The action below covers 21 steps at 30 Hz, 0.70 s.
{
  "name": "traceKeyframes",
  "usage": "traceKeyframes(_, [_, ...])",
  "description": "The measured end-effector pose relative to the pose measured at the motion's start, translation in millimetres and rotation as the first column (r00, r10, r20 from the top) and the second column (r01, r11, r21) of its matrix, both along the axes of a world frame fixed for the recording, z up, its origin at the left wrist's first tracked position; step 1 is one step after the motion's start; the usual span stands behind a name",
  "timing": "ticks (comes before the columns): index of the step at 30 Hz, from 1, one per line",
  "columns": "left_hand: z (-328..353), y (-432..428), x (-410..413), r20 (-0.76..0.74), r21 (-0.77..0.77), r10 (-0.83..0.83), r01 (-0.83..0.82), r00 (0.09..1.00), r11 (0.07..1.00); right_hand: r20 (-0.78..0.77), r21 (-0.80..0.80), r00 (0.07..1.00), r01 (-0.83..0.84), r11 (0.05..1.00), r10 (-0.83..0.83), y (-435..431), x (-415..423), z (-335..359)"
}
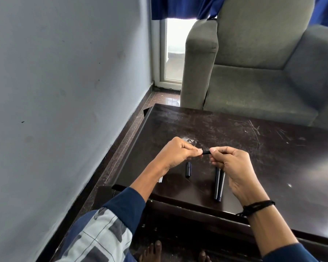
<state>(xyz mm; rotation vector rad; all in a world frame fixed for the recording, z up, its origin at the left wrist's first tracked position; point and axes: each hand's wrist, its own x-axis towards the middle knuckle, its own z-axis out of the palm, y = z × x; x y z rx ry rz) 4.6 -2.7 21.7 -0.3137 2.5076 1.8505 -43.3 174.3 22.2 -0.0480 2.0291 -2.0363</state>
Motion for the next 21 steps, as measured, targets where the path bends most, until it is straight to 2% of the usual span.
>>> traceKeyframes(3, [2.0,0.1,0.3,-0.003,-0.003,0.003,-0.003,1.000,1.000,0.030,-0.025,1.000,0.009,1.000,-0.008,1.2,0.3,-0.7])
traceKeyframes(8, [0.4,0.2,0.1,0.006,-0.008,-0.003,0.003,1.000,1.000,-0.005,-0.001,0.999,0.042,0.999,-0.042,0.8,-0.3,-2.6])
traceKeyframes(14, [2.4,-0.5,0.5,-0.007,-0.013,-0.012,0.012,1.000,1.000,0.019,-0.025,1.000,0.008,1.000,-0.007,1.2,-0.4,-1.0])
traceKeyframes(21, [0.5,0.1,-0.3,0.005,-0.012,-0.018,0.018,1.000,1.000,-0.016,0.022,1.000,0.013,1.000,-0.012,0.7,-0.3,-1.5])
